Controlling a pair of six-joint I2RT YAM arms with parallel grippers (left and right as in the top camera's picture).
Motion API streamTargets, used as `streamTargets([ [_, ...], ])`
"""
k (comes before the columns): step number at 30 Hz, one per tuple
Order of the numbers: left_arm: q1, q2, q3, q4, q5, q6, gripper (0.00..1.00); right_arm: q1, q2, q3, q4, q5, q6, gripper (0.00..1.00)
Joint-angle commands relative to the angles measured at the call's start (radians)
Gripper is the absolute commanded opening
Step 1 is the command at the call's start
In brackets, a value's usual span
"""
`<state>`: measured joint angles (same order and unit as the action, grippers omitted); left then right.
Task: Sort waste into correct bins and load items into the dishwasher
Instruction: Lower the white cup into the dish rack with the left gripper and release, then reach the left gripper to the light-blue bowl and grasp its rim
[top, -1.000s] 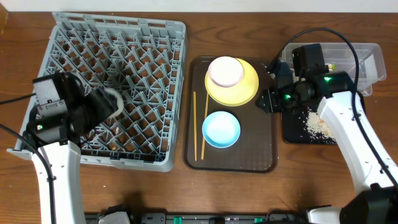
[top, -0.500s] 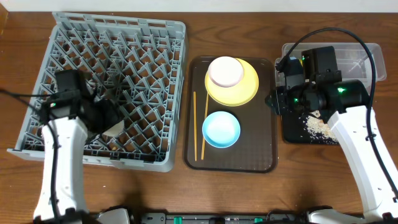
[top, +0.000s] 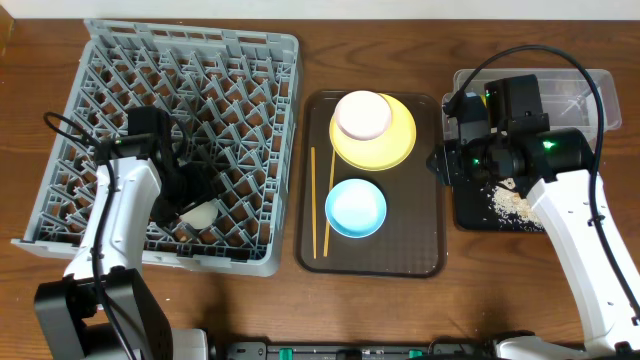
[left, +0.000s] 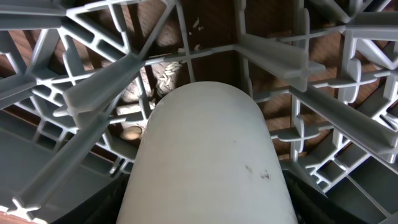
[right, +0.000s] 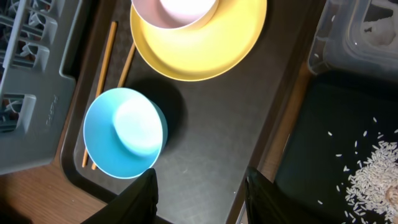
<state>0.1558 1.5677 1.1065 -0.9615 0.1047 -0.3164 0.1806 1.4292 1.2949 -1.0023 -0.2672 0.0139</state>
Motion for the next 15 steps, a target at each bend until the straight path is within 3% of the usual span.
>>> streamTargets([
  [1, -0.001, -0.003, 0.011, -0.002, -0.013, 0.009, 0.58, 0.006, -0.008, 0.016, -0.003, 0.009, -0.012, 0.45],
  [7, 0.000, -0.085, 0.024, -0.002, -0.013, 0.014, 0.85, 0.006, -0.008, 0.016, -0.005, 0.009, -0.012, 0.50],
  [15, -0.021, -0.242, 0.026, -0.044, 0.015, 0.017, 0.92, 0.006, -0.008, 0.016, -0.005, 0.008, -0.012, 0.50],
])
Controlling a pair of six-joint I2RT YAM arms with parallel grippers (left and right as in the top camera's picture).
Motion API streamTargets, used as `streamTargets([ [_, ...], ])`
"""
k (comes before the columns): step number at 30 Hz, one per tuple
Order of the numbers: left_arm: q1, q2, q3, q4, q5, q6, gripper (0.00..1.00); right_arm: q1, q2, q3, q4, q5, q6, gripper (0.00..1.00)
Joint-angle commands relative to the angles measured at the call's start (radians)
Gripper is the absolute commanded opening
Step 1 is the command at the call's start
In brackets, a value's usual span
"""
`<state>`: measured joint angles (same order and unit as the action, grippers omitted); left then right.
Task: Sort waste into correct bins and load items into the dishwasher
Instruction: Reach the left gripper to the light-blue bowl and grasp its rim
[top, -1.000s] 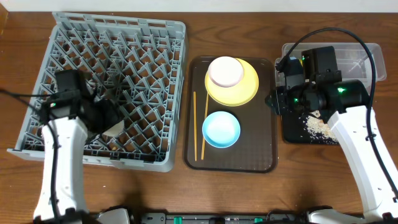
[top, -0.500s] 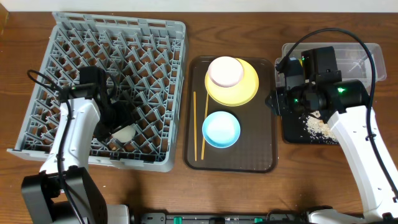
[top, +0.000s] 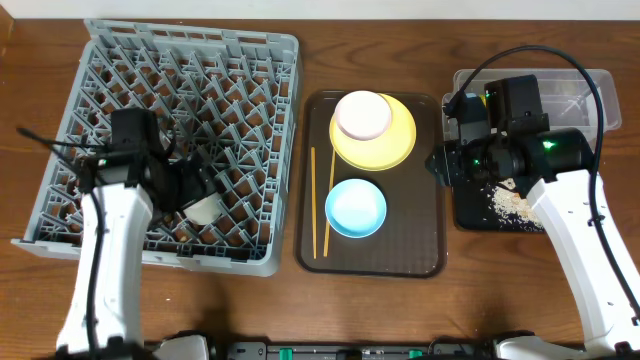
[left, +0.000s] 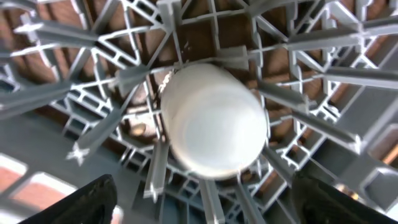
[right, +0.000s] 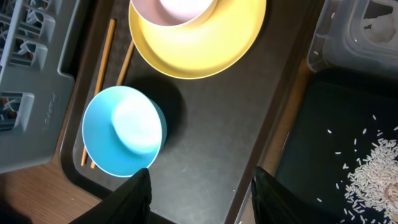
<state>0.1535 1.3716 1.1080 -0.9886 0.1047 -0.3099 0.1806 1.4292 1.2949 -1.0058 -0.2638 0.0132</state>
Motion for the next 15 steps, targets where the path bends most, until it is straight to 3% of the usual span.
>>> streamTargets([
  [1, -0.034, -0.060, 0.024, -0.017, 0.040, 0.011, 0.92, 0.006, -0.008, 0.016, -0.001, 0.005, -0.011, 0.50],
  [6, -0.237, -0.106, 0.024, 0.067, 0.093, 0.066, 0.93, 0.002, -0.009, 0.016, -0.019, 0.006, -0.023, 0.61],
  [12, -0.520, -0.063, 0.022, 0.183, 0.089, 0.111, 0.93, -0.053, -0.027, 0.016, -0.073, 0.143, 0.080, 0.57],
  [15, -0.647, -0.019, 0.022, 0.246, 0.089, 0.136, 0.93, -0.101, -0.058, 0.016, -0.086, 0.227, 0.132, 0.63],
])
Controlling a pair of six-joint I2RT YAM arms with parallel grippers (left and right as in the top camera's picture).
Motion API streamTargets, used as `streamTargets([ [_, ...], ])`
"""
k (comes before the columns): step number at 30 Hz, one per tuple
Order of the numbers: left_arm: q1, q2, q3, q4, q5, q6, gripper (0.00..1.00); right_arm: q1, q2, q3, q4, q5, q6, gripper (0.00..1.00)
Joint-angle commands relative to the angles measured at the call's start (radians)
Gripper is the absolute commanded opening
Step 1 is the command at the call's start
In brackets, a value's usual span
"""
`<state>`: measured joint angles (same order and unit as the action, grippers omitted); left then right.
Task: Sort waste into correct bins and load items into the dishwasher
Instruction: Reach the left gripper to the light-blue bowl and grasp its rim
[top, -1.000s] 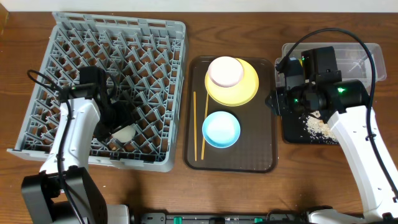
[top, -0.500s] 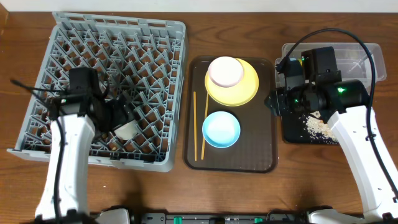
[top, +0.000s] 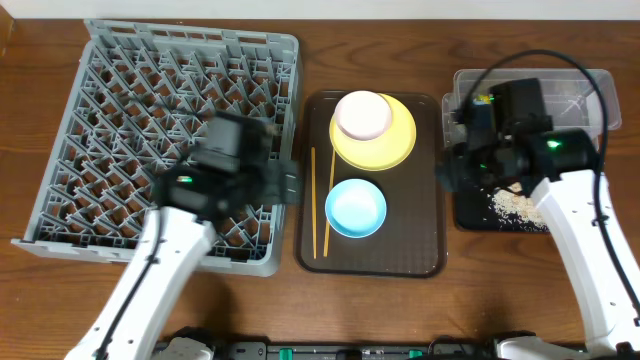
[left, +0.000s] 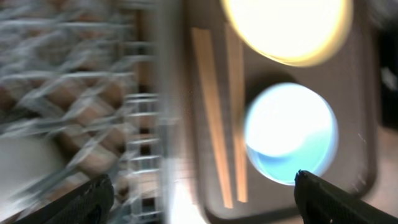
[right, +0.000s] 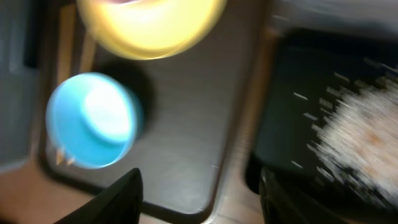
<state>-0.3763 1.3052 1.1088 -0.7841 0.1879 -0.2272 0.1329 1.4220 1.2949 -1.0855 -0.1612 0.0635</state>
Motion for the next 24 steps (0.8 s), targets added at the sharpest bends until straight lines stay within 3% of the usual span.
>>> streamTargets([
  [1, -0.161, 0.066, 0.021, 0.066, 0.006, 0.056, 0.93, -0.069, -0.061, 0.016, -0.006, 0.122, 0.081, 0.67],
  [4, -0.260, 0.126, 0.021, 0.142, 0.006, 0.056, 0.93, -0.100, -0.084, 0.016, -0.011, 0.119, 0.081, 0.72],
  [13, -0.460, 0.383, 0.021, 0.325, 0.006, 0.055, 0.88, -0.117, -0.089, 0.016, -0.035, 0.119, 0.081, 0.73],
  [16, -0.487, 0.486, 0.021, 0.335, 0.006, 0.055, 0.73, -0.117, -0.089, 0.016, -0.037, 0.119, 0.081, 0.73],
  [17, -0.491, 0.517, 0.021, 0.334, 0.006, 0.055, 0.58, -0.117, -0.089, 0.016, -0.037, 0.119, 0.081, 0.73],
  [24, -0.491, 0.544, 0.021, 0.329, 0.006, 0.055, 0.27, -0.117, -0.089, 0.016, -0.037, 0.119, 0.081, 0.73],
])
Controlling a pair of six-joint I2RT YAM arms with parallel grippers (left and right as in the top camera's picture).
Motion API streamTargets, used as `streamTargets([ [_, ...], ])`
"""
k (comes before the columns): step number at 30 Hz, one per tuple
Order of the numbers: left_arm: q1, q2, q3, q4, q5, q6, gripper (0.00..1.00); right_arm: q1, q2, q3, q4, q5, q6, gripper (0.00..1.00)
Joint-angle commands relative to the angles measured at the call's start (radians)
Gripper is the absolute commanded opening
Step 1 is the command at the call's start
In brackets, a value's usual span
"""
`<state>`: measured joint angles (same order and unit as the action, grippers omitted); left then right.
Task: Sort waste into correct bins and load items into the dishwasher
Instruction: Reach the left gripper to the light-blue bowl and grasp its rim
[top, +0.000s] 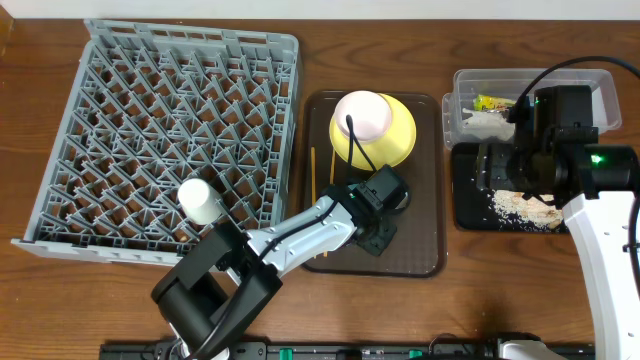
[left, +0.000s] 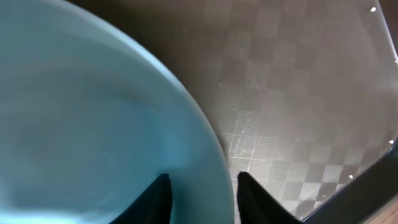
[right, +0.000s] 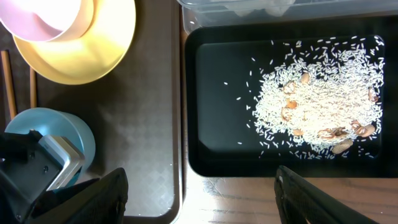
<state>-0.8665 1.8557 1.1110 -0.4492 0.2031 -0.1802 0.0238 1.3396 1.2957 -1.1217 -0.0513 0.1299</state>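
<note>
The blue bowl (left: 93, 124) sits on the brown tray (top: 425, 240). My left gripper (left: 202, 199) is low over it, with its fingers closed on the bowl's right rim, one inside and one outside. A white cup (top: 200, 200) stands upside down in the grey dish rack (top: 150, 60). A pink bowl (top: 361, 113) rests on a yellow plate (top: 395, 140) at the tray's far end. Chopsticks (top: 312, 185) lie along the tray's left side. My right gripper (right: 199, 199) hangs open and empty above the near edge of the black bin (right: 217, 143).
Rice and scraps (right: 317, 106) lie in the black bin. A clear bin (top: 480, 85) behind it holds wrappers. The left arm (top: 300, 235) stretches across the rack's near right corner to the tray.
My left gripper was open over the rack's edge and the tray; now it is down on the blue bowl and shut on its rim. My right gripper has moved right, over the black bin.
My left gripper was shut on the white cup inside the rack. Then it stood open above the cup, left in the rack. Then it was open over the tray, and now it grips the blue bowl. My right gripper stayed open throughout.
</note>
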Motion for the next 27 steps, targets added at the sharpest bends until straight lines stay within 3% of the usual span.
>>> streamTargets([
  [1, -0.001, -0.006, 0.019, -0.006, -0.009, 0.008, 0.25, -0.008, -0.006, 0.015, -0.001, 0.010, 0.014, 0.73],
  [8, -0.001, -0.074, 0.019, -0.009, -0.009, 0.008, 0.23, -0.008, -0.006, 0.015, -0.002, 0.010, 0.014, 0.73],
  [12, -0.001, -0.109, 0.019, -0.009, -0.009, 0.008, 0.27, -0.008, -0.006, 0.015, -0.001, 0.010, 0.014, 0.73],
  [27, -0.014, -0.071, 0.006, -0.010, -0.009, 0.003, 0.30, -0.008, -0.006, 0.015, -0.008, 0.010, 0.011, 0.73],
])
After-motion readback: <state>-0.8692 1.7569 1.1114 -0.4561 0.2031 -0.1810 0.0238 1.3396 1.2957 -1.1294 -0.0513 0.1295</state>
